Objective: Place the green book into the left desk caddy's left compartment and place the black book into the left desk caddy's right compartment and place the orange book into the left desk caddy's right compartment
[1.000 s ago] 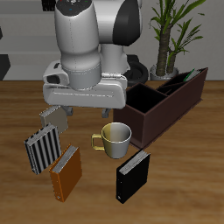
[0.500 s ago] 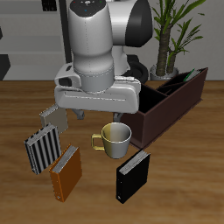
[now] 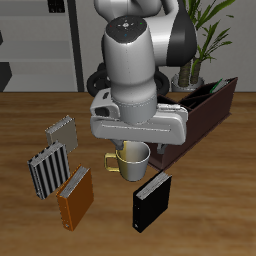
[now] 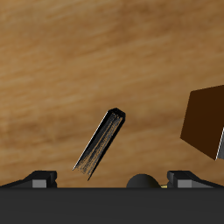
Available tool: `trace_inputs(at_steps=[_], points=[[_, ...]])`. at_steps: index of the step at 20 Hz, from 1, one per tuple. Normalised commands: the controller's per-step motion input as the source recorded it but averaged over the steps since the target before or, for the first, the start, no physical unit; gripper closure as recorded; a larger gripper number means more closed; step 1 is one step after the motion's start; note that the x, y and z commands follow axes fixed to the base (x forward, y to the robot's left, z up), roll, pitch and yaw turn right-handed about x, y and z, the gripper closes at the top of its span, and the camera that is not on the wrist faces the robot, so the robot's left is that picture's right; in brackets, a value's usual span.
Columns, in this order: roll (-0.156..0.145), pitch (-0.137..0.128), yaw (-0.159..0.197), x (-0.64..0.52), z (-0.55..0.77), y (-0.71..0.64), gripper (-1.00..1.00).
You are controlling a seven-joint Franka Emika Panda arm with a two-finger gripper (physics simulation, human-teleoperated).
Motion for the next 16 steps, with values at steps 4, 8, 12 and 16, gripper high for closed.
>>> trace_inputs(at_steps=[4, 8, 12, 16], points=[[0.029, 0.007, -0.005, 0.02, -0.21, 0.15, -1.00], [0.043, -0.008, -0.019, 0.05, -0.27, 0.10, -1.00], [0.006, 0.009, -0.024, 0.03, -0.20, -0.02, -1.00], [-0.002, -0.003, -0.025, 0.00, -0.10, -0.10, -1.00]])
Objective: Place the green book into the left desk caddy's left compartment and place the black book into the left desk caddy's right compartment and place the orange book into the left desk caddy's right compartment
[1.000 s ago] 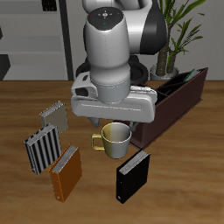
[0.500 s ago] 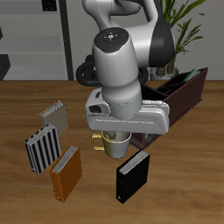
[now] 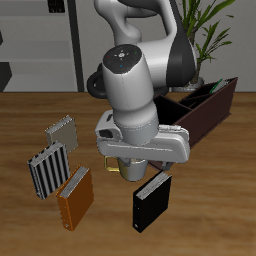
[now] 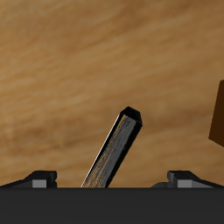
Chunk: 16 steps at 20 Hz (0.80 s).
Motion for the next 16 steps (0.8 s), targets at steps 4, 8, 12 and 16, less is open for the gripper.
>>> trace_inputs(at_steps=[4, 8, 12, 16], points=[[-0.002, 0.013, -0.037, 0.09, -0.21, -0.09, -1.00], [-0.055, 0.040, -0.022, 0.10, -0.35, -0.05, -1.00], [-0.007, 0.030, -0.058, 0.05, -0.23, 0.06, -1.00], [-0.007, 0.043, -0.035, 0.09, -0.32, 0.01, -1.00]])
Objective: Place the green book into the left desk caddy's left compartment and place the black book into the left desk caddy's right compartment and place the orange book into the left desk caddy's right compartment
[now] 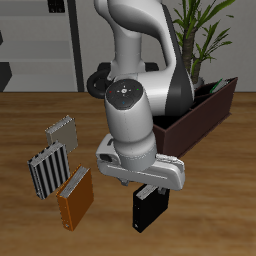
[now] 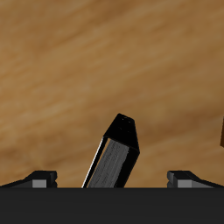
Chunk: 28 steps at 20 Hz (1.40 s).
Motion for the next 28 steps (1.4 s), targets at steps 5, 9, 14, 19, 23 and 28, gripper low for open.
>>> trace_inputs(at_steps=[5, 9, 14, 19, 23, 28], points=[[0.040, 0.057, -0.028, 0.05, -0.35, 0.06, 1.00], [0.012, 0.008, -0.022, -0.05, -0.08, -0.01, 1.00], [0.002, -0.005, -0.014, -0.01, 0.08, -0.06, 1.00], [-0.030, -0.022, 0.001, -0.04, 0.25, -0.12, 1.00], [-0.020, -0.057, 0.012, -0.13, 0.46, -0.06, 1.00], [-0.075, -0.099, -0.019, -0.50, 1.24, -0.28, 1.00]])
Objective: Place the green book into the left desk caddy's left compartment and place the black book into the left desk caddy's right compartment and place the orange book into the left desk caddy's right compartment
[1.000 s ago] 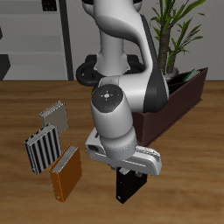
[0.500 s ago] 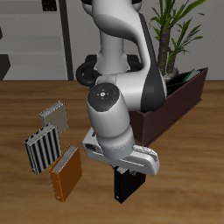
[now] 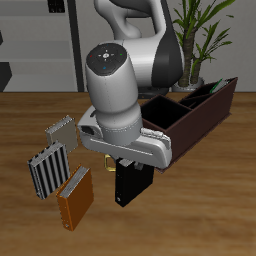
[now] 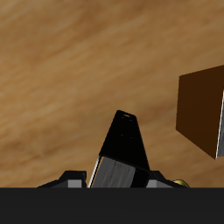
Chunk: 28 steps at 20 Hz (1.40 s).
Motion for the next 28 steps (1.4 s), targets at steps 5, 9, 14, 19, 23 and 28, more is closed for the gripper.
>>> trace_inputs(at_steps=[5, 9, 14, 19, 23, 28], points=[[-0.071, -0.036, 0.010, -0.56, 0.76, -0.20, 1.00], [-0.072, -0.010, -0.027, -0.45, 0.42, -0.20, 1.00], [-0.070, -0.011, -0.049, -0.62, 0.36, 0.01, 1.00], [-0.014, -0.061, -0.028, -0.60, 0.23, 0.24, 1.00], [-0.027, -0.005, -0.034, -0.57, 0.09, 0.28, 1.00], [-0.029, -0.082, -0.044, -0.46, 0.14, 0.22, 1.00]])
